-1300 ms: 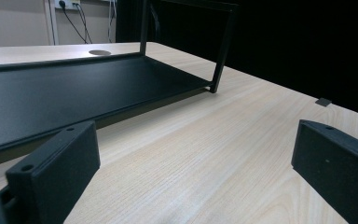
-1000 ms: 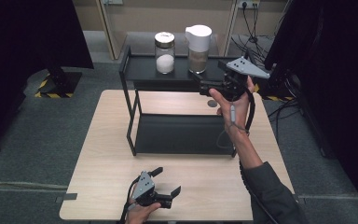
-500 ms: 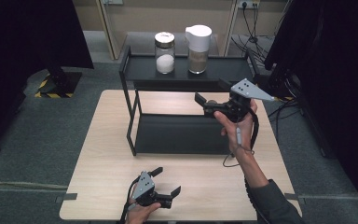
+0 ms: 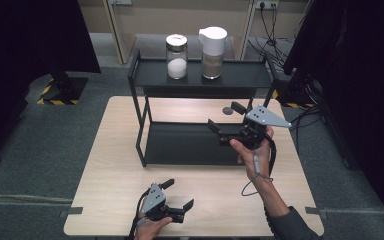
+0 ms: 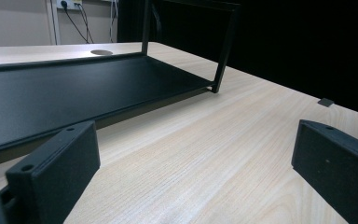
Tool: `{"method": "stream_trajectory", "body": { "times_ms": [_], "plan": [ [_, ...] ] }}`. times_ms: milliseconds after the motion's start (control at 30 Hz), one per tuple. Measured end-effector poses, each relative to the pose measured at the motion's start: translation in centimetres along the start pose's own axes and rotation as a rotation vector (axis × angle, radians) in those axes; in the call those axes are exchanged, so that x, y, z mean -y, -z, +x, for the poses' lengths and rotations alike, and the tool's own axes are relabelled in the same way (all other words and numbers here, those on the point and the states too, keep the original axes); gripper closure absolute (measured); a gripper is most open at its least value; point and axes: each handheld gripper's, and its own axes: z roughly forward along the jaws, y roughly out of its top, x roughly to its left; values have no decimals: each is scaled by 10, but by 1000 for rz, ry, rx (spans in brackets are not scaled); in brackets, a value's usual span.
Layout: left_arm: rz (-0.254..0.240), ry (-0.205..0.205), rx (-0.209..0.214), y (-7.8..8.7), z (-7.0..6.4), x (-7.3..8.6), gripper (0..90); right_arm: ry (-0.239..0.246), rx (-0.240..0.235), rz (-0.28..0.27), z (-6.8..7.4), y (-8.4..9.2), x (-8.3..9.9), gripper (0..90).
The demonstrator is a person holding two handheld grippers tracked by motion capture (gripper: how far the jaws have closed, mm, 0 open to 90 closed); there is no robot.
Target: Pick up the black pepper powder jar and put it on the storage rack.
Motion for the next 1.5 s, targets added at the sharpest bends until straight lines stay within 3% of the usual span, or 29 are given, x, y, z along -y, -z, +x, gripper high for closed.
{"method": "stream_trajectory", "body": {
  "times_ms": [200, 300, 600, 800, 1067, 1267, 1500],
  "plan": [
    [-2, 4, -4, 0, 1, 0, 1, -12, -12, -15, 1, 10, 19, 5],
    [-2, 2, -3, 0, 0, 0, 1, -32, -27, -7, 0, 14, 26, 5],
    [-2, 3, -4, 0, 0, 0, 1, -31, -52, 19, 6, 25, 50, 5],
    [-2, 1, -5, 0, 1, 0, 1, -24, -61, 44, 14, 32, 70, 5],
    [-7, 3, -12, 1, 2, 0, 1, -53, -70, 88, 18, 40, 100, 5],
    [-8, -1, -12, 1, 2, -1, 1, -76, -87, 131, 18, 39, 112, 5],
    [-11, -1, -14, 2, 2, -1, 1, -68, -91, 150, 21, 42, 123, 5]
  ]
}}
